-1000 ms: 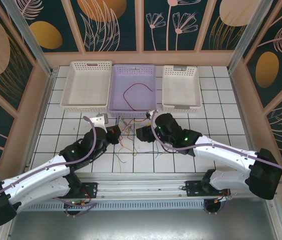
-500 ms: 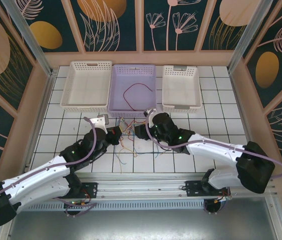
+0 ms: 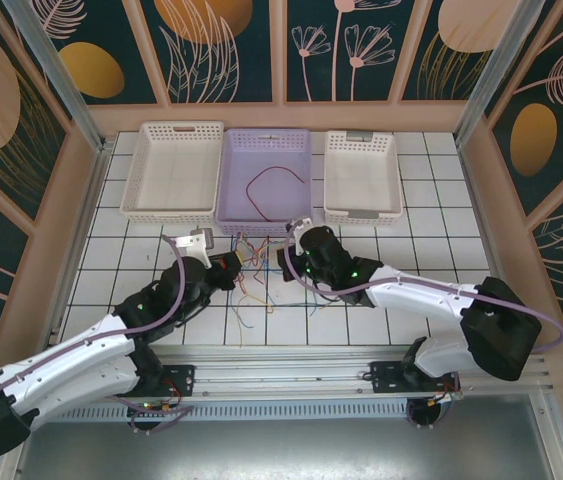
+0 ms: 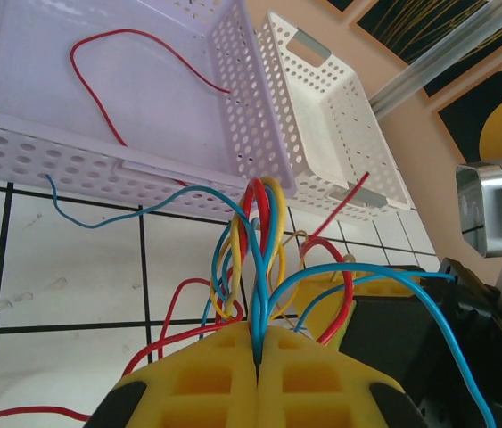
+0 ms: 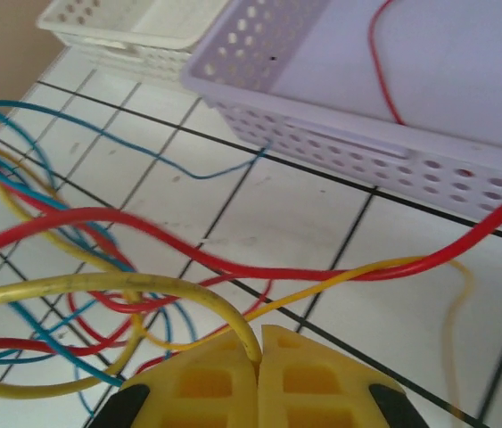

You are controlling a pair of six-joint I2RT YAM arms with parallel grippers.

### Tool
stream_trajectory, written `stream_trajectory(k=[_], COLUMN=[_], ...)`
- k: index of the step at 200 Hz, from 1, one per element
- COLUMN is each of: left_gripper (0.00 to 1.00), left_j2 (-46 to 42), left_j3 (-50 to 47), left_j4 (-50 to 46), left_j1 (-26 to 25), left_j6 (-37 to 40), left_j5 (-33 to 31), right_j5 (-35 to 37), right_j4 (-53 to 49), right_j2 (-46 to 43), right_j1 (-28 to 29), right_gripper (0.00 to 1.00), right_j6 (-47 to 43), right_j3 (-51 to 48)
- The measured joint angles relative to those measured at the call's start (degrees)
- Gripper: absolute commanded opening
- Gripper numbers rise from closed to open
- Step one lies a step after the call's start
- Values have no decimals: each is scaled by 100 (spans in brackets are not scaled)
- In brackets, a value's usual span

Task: Untangle the cables
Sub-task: Untie the cable from multiple cables.

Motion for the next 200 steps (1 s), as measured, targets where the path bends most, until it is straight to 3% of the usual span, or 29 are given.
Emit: stream_trajectory(k=[105, 200], left_gripper=[0, 0], left_j2=[-201, -417], left_j3=[4, 107], left_j4=[-400, -863], left_j1=[-2, -28], left_j6=[33, 243], left_j5=[-140, -422], right_j5=[105, 63], right_j4=[-1185, -2682], right_j2=[-2601, -3276], right_j1=[-1799, -3176], right_gripper=[0, 0], right_j6=[343, 337], right_j3=[-728, -188])
